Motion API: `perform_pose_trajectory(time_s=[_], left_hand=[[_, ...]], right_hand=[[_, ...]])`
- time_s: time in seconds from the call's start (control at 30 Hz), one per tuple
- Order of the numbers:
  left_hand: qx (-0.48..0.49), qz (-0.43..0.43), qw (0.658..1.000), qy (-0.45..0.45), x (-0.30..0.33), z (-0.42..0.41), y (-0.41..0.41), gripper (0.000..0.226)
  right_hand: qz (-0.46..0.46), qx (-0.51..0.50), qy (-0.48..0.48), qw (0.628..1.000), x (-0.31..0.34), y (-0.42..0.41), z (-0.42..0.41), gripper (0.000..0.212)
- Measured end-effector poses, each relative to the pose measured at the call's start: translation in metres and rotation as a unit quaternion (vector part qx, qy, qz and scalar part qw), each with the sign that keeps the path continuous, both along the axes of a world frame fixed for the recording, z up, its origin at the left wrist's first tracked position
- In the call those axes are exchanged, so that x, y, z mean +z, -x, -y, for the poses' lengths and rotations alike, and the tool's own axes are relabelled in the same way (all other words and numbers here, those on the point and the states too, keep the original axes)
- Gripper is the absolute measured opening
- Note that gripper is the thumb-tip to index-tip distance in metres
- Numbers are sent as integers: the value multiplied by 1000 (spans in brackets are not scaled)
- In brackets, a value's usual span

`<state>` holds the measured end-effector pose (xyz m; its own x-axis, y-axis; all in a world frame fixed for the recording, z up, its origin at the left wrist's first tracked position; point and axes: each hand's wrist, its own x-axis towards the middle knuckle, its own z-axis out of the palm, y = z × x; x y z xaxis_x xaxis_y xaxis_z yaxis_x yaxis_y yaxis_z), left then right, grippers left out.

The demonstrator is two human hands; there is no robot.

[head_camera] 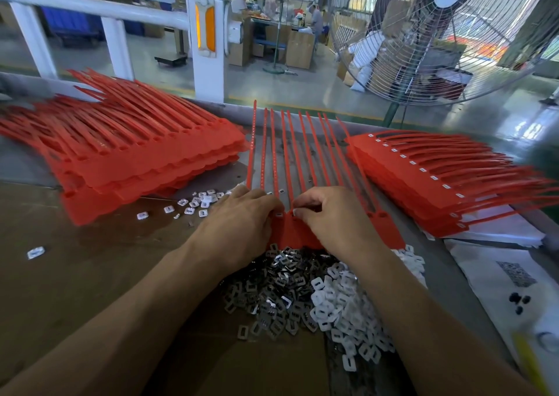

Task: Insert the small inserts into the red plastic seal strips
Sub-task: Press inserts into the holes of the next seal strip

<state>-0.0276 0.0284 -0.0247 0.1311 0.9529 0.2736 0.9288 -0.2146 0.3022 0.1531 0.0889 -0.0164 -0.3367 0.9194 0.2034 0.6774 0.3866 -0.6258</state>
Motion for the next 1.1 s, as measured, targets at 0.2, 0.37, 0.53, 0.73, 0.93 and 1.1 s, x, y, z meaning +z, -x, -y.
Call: perform_pose_trajectory(time_s=[0.2,0.37,0.53,0.73,0.93,1.1], left_hand=[[-1,-2,1000,-1,-1,0,1,35],[-3,-4,1000,-5,0,0,0,34],[-4,-4,1000,-8,0,0,0,33],[-6,0,1000,-11,-1,0,0,32],[-6,1,1000,-8,-1,0,0,31],[-5,3,1000,-3,1,1,-1,31]], right_hand=[[40,10,-15,999,1,1,1,17],[56,9,-37,998,2,0,2,14],[64,18,-20,998,2,-3,2,19],[15,0,-27,1000,3,-13,7,22],[55,19,-19,998,4,-17,11,21],[68,31,-28,997,5,-15,13,21]])
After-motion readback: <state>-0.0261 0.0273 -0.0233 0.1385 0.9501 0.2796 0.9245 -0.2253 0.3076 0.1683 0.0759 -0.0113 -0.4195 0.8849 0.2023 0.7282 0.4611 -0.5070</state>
